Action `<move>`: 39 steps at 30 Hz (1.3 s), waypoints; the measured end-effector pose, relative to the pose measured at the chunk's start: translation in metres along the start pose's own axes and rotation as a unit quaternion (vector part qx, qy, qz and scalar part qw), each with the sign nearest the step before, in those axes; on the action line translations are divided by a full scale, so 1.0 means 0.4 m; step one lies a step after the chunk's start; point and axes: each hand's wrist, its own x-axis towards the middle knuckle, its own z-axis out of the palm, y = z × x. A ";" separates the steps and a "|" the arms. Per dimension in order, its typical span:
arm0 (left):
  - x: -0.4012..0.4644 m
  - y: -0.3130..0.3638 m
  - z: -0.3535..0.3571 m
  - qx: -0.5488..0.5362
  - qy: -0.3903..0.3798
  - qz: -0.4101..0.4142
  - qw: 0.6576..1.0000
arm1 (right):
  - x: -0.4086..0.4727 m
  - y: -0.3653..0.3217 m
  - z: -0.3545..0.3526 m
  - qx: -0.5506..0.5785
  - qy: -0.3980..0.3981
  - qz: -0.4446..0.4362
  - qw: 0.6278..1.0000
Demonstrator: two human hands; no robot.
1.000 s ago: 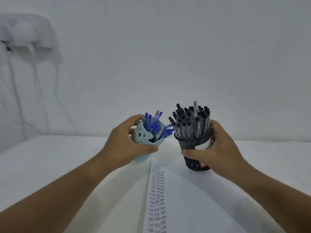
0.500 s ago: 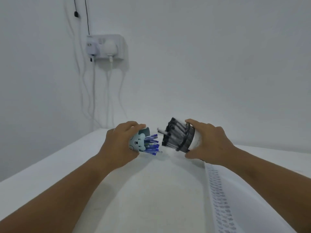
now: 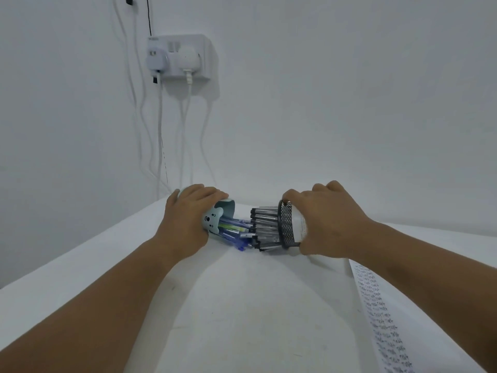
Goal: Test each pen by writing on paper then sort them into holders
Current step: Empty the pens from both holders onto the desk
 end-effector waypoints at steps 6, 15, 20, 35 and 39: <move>-0.006 -0.021 -0.015 0.003 -0.010 -0.037 0.999 | -0.012 0.014 -0.004 -0.008 -0.009 0.001 1.000; -0.016 -0.018 -0.054 0.044 -0.049 -0.136 0.989 | -0.070 0.012 -0.051 -0.023 -0.088 0.006 0.996; -0.027 -0.014 -0.081 0.073 -0.029 -0.173 0.982 | -0.078 0.022 -0.086 -0.077 -0.099 -0.015 0.992; -0.019 0.020 -0.141 0.073 0.053 -0.224 0.970 | -0.144 0.059 -0.090 -0.033 -0.129 0.013 0.991; -0.015 0.029 -0.159 0.073 0.078 -0.221 0.969 | -0.160 0.050 -0.086 -0.041 -0.107 0.007 0.993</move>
